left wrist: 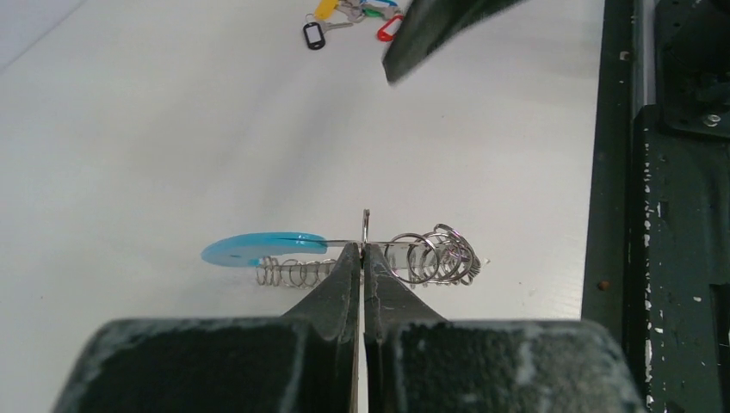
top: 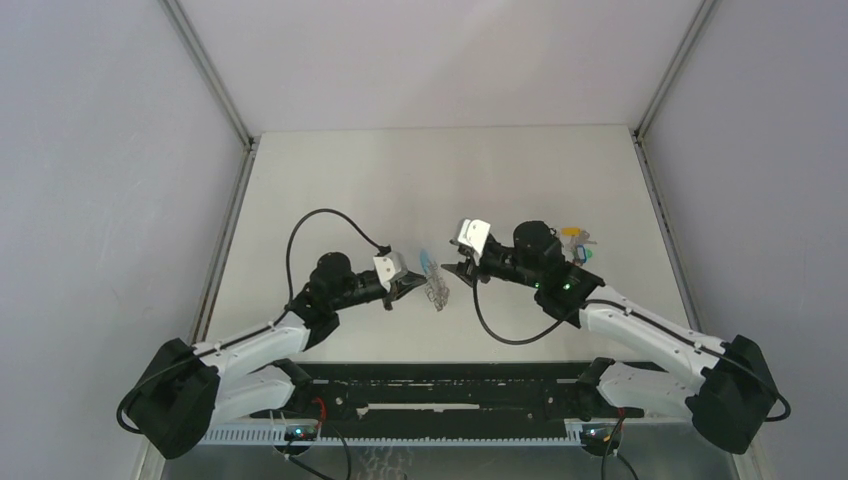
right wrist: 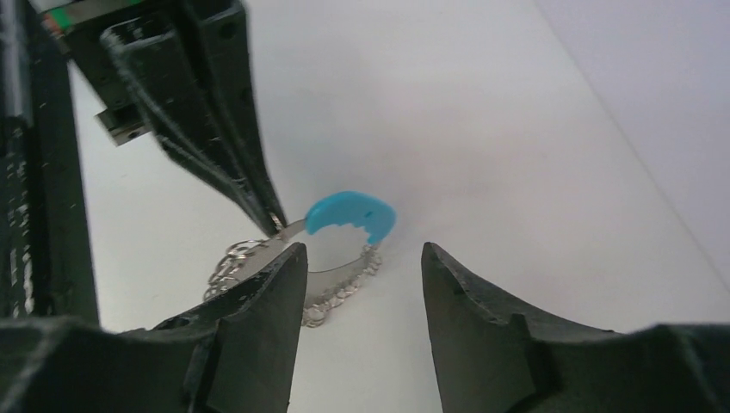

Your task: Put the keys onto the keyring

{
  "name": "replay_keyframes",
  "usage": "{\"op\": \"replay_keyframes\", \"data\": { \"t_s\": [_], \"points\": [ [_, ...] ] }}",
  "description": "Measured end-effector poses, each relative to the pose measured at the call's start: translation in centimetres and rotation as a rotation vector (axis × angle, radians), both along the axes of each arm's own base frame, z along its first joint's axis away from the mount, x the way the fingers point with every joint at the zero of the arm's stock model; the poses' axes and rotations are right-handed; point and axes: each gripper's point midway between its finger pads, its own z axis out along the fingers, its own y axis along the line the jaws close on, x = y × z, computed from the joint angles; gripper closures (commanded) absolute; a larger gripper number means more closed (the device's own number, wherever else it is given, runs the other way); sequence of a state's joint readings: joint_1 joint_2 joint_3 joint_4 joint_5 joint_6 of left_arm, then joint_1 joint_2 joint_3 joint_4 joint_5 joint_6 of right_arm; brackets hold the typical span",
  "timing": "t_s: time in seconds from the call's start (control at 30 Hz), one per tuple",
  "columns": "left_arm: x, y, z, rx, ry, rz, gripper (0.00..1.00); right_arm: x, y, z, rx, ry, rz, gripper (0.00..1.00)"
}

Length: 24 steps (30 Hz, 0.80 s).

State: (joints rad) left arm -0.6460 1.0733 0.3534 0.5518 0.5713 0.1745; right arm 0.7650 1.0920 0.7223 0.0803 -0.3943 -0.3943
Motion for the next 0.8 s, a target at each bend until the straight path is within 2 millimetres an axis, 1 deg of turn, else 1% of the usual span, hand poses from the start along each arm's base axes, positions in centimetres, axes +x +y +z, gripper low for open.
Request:
{"op": "replay_keyframes", "data": {
  "t_s": [0.1,0.2,0.27,0.3,0.33,0.37,0.4,0.47,0.5,0.57,0.67,0.8],
  "points": [
    [0.2,0.2,-0.1,0.011,0.004,0.017,1.00,1.4,-1.2,1.2,0.041,-0.007,-0.118,0.48],
    [0.3,0.4,-0.4,0.021,0.013,0.033,1.00,2.4,-2.4,1.8,0.079,-0.011,-0.213,0.43],
    [0.5,0.6,-0.6,0.028,0.018,0.049,1.00,2.8,-3.3,1.9,0.105,-0.011,-0.272,0.38],
    [0.6,0.7,-0.7,0.031,0.019,0.056,1.00,3.1,-3.8,2.0,0.123,-0.006,-0.307,0.35],
    [0.6,0.8,-0.7,0.035,0.021,0.062,1.00,3.4,-4.3,2.1,0.142,0.002,-0.340,0.27],
    [0.6,0.9,-0.7,0.037,0.023,0.068,1.00,3.7,-4.8,2.2,0.160,0.013,-0.373,0.16],
    [0.6,1.0,-0.7,0.039,0.024,0.070,1.00,4.0,-5.3,2.3,0.182,0.029,-0.409,0.09],
    [0.5,1.0,-0.7,0.041,0.025,0.071,1.00,4.9,-6.3,2.6,0.230,0.066,-0.490,0.05],
    [0.5,1.1,-0.7,0.042,0.027,0.072,1.00,5.4,-6.9,2.7,0.252,0.082,-0.528,0.01],
    [0.5,1.1,-0.8,0.049,0.034,0.071,1.00,6.5,-8.4,2.7,0.299,0.126,-0.618,0.00],
    [0.5,1.1,-0.8,0.059,0.036,0.068,1.00,7.9,-10.3,2.4,0.350,0.179,-0.716,0.00],
    [0.7,1.1,-0.7,0.064,0.040,0.079,1.00,9.4,-12.6,1.2,0.377,0.243,-0.834,0.00]
  ]
}}
